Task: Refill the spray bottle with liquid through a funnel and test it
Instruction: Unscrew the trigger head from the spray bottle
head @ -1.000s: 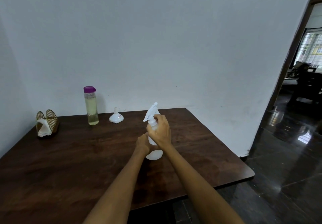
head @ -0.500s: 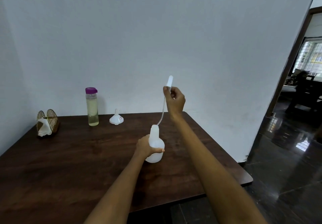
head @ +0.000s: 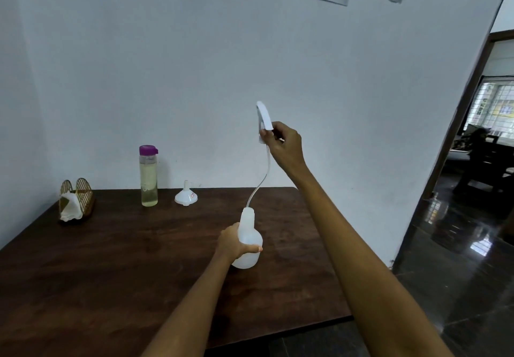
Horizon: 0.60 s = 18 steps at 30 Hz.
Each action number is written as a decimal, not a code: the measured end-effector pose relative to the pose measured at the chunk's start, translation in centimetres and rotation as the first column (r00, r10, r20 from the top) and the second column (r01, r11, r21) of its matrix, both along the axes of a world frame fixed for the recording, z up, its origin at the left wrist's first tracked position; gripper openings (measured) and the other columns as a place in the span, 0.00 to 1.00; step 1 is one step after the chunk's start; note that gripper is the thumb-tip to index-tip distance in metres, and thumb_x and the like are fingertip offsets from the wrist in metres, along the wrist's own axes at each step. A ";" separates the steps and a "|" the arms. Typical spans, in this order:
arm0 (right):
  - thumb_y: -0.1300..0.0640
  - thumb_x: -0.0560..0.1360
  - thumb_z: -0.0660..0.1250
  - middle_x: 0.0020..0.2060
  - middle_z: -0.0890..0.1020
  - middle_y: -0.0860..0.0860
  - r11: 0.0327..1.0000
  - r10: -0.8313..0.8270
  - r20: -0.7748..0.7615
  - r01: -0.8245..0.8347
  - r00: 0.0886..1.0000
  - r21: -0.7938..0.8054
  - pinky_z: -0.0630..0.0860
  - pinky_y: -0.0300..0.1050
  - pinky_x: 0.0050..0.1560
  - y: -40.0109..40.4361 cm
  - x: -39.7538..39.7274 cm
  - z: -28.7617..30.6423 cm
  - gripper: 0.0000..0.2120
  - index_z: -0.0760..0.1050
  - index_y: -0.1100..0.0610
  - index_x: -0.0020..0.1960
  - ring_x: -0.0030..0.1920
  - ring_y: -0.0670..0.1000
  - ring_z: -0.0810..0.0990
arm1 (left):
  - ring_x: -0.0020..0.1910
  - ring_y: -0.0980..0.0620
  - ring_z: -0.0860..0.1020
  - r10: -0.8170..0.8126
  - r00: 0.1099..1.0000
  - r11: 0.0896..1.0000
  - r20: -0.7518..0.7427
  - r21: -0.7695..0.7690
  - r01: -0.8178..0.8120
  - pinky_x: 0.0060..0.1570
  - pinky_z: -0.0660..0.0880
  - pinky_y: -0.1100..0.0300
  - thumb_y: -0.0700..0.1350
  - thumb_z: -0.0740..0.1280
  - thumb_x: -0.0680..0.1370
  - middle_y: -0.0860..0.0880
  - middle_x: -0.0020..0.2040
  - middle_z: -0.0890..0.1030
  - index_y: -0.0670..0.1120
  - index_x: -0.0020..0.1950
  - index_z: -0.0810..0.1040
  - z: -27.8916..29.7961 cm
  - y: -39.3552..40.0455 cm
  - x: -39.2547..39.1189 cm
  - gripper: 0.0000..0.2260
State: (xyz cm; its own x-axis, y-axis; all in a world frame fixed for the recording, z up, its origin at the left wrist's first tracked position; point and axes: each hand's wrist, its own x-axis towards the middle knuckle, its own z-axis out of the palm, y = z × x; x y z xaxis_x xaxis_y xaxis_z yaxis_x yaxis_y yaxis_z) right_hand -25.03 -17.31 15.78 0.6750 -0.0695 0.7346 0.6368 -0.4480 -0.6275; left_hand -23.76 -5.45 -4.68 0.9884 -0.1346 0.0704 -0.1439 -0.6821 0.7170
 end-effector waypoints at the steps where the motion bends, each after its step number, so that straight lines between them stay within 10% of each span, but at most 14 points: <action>1: 0.61 0.76 0.66 0.31 0.77 0.51 1.000 -0.004 0.044 0.005 0.999 -0.025 0.65 0.28 0.32 0.1 -0.2 -0.1 0.05 0.78 0.63 0.44 0.28 0.40 0.71 | 0.63 0.48 0.73 -0.003 1.000 1.000 0.005 -0.003 0.003 0.58 0.72 0.58 0.56 0.76 0.67 0.47 0.65 0.75 0.44 0.68 0.69 0.0 0.0 0.0 0.35; 7: 0.62 0.75 0.65 0.37 0.82 0.59 0.998 -0.033 0.205 0.042 0.978 -0.044 0.67 0.31 0.34 -0.2 -0.5 0.2 0.05 0.78 0.64 0.45 0.36 0.60 0.77 | 0.64 0.48 0.72 0.006 1.000 1.000 -0.005 0.014 -0.006 0.60 0.72 0.56 0.57 0.75 0.67 0.46 0.67 0.73 0.44 0.70 0.67 -0.1 0.1 0.2 0.37; 18: 0.65 0.72 0.64 0.38 0.78 0.51 0.989 -0.101 0.379 0.136 0.920 -0.065 0.67 0.28 0.37 -0.4 -2.0 -2.6 0.06 0.77 0.66 0.47 0.37 0.54 0.76 | 0.63 0.48 0.73 0.007 1.000 1.000 0.007 -0.002 -0.007 0.58 0.72 0.57 0.57 0.76 0.66 0.46 0.65 0.75 0.44 0.68 0.69 -0.3 0.0 0.5 0.35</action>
